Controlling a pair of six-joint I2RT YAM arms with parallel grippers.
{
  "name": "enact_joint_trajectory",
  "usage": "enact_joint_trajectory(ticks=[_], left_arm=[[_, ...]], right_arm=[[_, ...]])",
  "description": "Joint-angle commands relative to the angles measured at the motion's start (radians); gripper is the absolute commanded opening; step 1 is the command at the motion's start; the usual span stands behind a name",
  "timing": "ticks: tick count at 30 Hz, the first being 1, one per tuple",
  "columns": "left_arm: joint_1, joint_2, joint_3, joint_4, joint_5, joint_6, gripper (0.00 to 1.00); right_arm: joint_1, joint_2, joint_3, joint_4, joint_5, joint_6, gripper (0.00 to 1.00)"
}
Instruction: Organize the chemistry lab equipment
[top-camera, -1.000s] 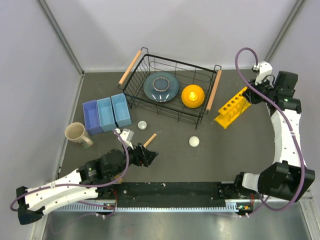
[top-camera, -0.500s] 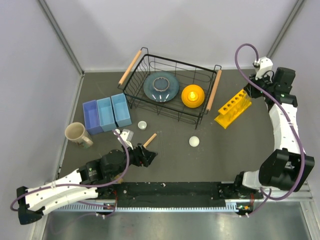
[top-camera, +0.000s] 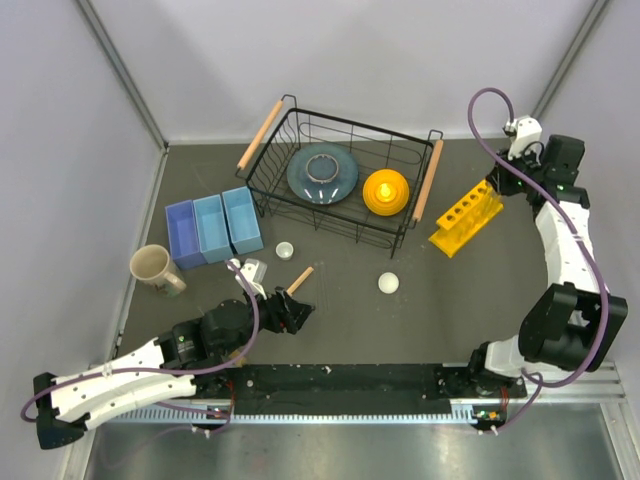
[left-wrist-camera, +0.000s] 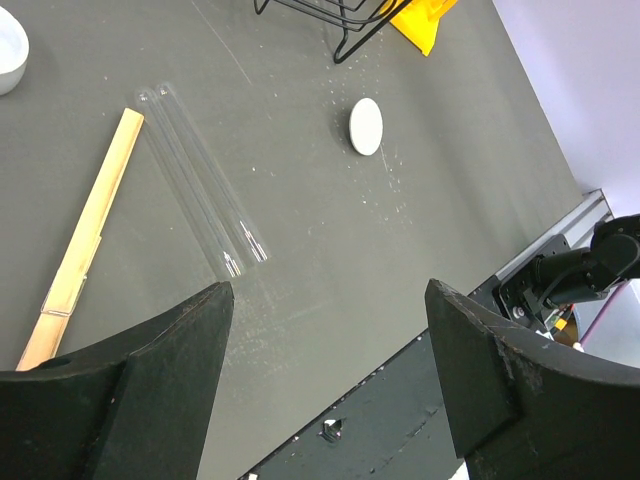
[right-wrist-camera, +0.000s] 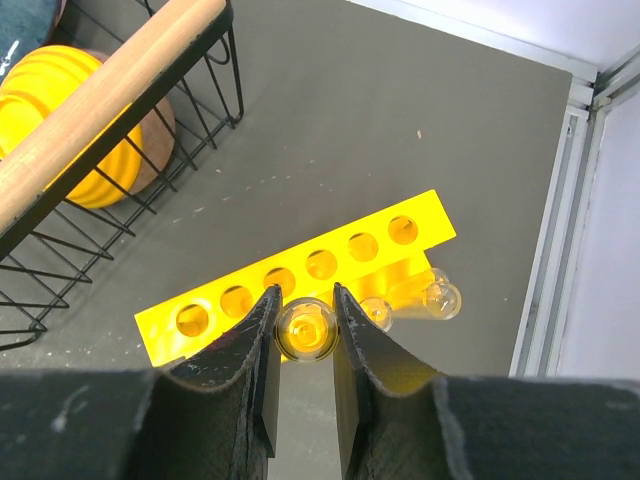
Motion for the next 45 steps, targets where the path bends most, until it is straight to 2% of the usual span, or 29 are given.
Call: enact_joint_trajectory(ticks=[1, 16, 22, 33, 39, 40, 43, 45], left_arm=[[0.003, -0.009, 0.001, 0.023, -0.018, -0.002, 0.83], [0.003, -0.020, -0.003, 0.013, -0.016, -0.008, 0.83], [0.003, -0.035, -0.006, 0.007, -0.019, -0.011, 0.83], [0.003, -0.031, -0.013, 0.026, 0.002, -0.037, 0.85], [0.003, -0.028, -0.009, 0.023, 0.005, -0.052, 0.88], [0.003, -0.023, -0.007, 0.021, 0.005, -0.056, 0.89], [0.003, -0.011, -0.006, 0.010, 0.008, -0.069, 0.91], [0.001, -0.003, -0.001, 0.001, 0.010, -0.082, 0.92]], right_arm=[[-0.004, 0.019, -0.011, 0.053, -0.002, 0.000, 0.16], [-0.004, 0.049, -0.121, 0.146, -0.021, 0.006, 0.18], [-0.004, 0.056, -0.149, 0.170, -0.029, -0.001, 0.22], [-0.004, -0.006, -0.144, 0.142, -0.057, -0.017, 0.36], [-0.004, -0.107, -0.132, 0.102, -0.070, -0.011, 0.50], [-0.004, -0.142, -0.130, 0.096, -0.086, -0.012, 0.56], [-0.004, -0.196, -0.134, 0.055, -0.127, -0.018, 0.62], [-0.004, -0.253, -0.143, 0.023, -0.179, -0.017, 0.72]])
